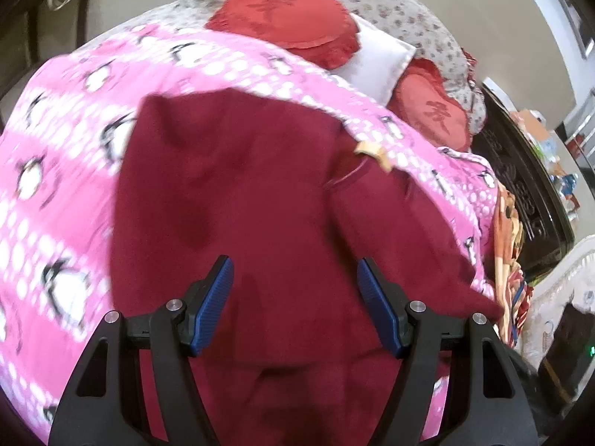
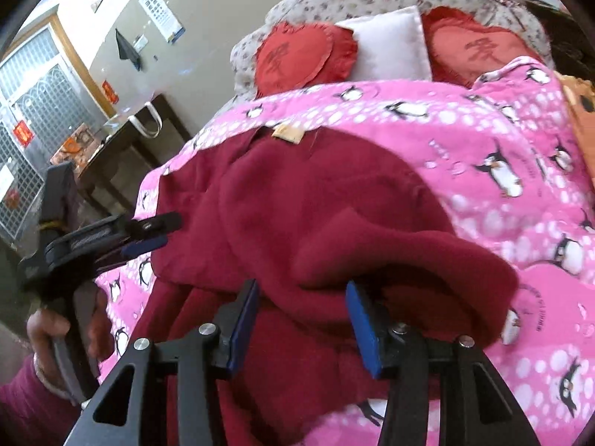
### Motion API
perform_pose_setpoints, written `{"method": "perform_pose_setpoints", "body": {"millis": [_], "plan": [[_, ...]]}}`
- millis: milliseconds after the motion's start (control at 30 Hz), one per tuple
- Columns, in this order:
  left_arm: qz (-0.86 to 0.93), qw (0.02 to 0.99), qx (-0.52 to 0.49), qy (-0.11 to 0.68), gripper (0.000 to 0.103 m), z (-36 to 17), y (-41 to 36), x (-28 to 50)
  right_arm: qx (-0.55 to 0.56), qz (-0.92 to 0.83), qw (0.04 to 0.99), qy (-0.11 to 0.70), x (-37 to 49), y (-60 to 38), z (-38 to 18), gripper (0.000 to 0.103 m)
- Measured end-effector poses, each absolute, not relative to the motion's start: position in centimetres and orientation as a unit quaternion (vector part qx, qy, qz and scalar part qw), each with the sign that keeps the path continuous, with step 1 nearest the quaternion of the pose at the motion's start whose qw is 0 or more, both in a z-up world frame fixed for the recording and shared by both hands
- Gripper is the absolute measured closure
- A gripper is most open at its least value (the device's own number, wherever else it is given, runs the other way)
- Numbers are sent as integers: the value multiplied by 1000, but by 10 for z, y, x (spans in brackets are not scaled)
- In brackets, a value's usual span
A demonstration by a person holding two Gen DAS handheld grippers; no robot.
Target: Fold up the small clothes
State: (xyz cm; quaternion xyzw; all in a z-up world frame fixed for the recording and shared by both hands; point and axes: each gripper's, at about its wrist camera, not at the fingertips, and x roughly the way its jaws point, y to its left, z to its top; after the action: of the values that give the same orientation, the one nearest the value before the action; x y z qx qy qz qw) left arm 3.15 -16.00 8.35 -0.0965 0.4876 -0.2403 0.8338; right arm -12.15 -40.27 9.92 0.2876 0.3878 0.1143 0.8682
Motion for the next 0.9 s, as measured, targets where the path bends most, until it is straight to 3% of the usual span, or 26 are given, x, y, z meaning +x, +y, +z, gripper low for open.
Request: {"method": "perform_pose_setpoints", "body": {"millis": [300,433,467,733,900], "plan": [[-258,835,-41,483,38,69,-221,62,319,84,868,370,-143,-429,101,56],[-257,845,-26,467,89,76,-231,60,331,69,865,372,-150,-441,98,56],[-267,844,-35,464,92,82,-229,58,335,66,863,371,-151,-443,98,56],[-274,874,-80,393,94,140,-179,40,342,44,868,358,-164,-457,104,56],[-211,893,-104,383,94,134,-116,38,337,31,866,368,-163,-459,99,49]]}}
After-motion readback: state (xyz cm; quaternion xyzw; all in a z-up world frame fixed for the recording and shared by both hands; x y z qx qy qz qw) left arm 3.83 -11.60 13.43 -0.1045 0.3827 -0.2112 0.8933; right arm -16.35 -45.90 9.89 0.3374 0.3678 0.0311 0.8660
